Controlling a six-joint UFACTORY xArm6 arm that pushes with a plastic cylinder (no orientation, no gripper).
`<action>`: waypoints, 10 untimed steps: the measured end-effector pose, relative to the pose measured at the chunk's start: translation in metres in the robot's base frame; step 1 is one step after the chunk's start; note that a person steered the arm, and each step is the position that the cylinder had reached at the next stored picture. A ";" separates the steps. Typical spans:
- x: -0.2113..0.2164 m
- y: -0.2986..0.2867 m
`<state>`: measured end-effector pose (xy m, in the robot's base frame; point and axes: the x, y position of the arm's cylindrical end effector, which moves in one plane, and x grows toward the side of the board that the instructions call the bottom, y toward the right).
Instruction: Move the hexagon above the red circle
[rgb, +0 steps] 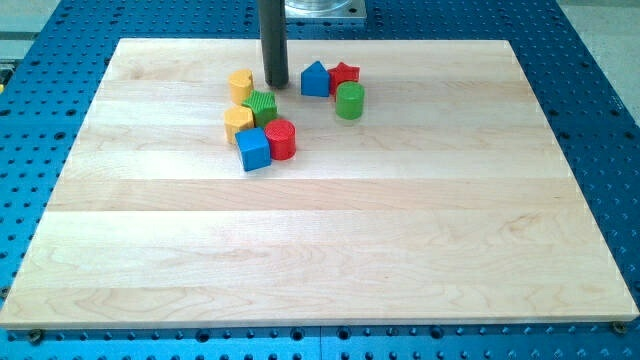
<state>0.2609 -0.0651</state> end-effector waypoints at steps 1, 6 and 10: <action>0.008 -0.091; 0.132 -0.086; 0.186 -0.061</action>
<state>0.4473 -0.1262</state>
